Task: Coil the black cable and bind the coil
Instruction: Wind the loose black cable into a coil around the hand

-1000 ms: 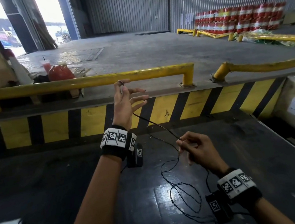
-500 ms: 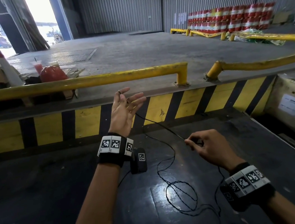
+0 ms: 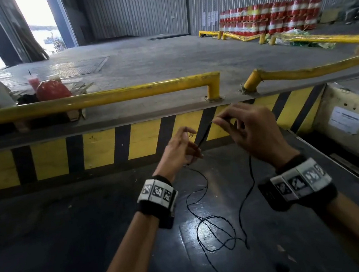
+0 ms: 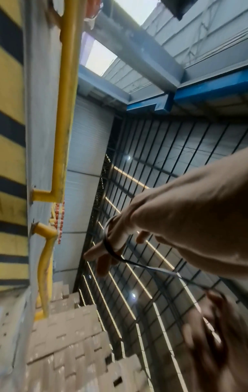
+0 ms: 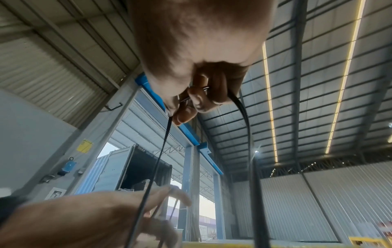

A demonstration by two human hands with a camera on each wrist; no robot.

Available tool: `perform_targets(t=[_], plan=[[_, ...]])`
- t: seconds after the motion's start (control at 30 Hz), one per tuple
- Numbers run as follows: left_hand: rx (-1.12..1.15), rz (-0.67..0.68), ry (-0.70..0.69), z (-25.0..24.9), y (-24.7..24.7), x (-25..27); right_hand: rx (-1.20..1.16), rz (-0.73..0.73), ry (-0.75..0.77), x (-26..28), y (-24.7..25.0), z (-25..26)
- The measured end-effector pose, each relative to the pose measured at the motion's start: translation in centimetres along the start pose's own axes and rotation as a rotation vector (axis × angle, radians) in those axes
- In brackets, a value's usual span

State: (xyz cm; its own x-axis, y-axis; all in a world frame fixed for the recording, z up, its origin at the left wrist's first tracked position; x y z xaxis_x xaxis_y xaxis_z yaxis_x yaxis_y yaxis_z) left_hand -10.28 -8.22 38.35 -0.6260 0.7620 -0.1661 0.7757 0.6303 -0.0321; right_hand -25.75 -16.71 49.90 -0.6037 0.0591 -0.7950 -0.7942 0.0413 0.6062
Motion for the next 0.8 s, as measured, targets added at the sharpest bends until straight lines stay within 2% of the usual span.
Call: perform_targets(t=[0.23,0.4,0.47,0.63,0.7,0.8], plan=[[0.414,0.236,0.133,0.7,-6.6,4.3,-0.044,0.067,-0.070,-3.5,-1.6,-3.1],[0.575,0.329,0.129,-0.7,-7.9,5.5,-0.330,0.270,-0.207,-1.7,-6.0,-5.3],[0.638,0.332,0.094,-1.5,-7.8,5.4,-0.460,0.365,-0.274,0.7,-8.3,-5.2],[0.655,0.266,-0.014,-3.1,-5.7,3.6,-0.886,0.534,-0.626,9.7,-14.1,-2.5],[0.646,0.205,-0.057,-3.5,-4.3,2.6,-0.954,0.623,-0.648,12.7,-15.3,-0.5],[0.583,0.101,-0.101,-3.6,-1.8,1.2,-0.999,0.732,-0.585,15.1,-14.8,2.3]])
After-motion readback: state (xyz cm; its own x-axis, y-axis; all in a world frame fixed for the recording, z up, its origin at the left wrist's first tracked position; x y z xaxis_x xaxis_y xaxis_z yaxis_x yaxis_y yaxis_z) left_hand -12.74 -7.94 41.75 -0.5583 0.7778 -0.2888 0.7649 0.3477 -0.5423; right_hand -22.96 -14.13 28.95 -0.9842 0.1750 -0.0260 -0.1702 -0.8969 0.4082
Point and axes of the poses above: each hand's wrist, its own x-axis away from the middle knuckle, its own y-axis out of the back of the hand, z = x × y, the point moved 8 cm from there along -x, towards the middle knuckle, and after that the axes turned 10 degrees about x, right-handed, at the moved point
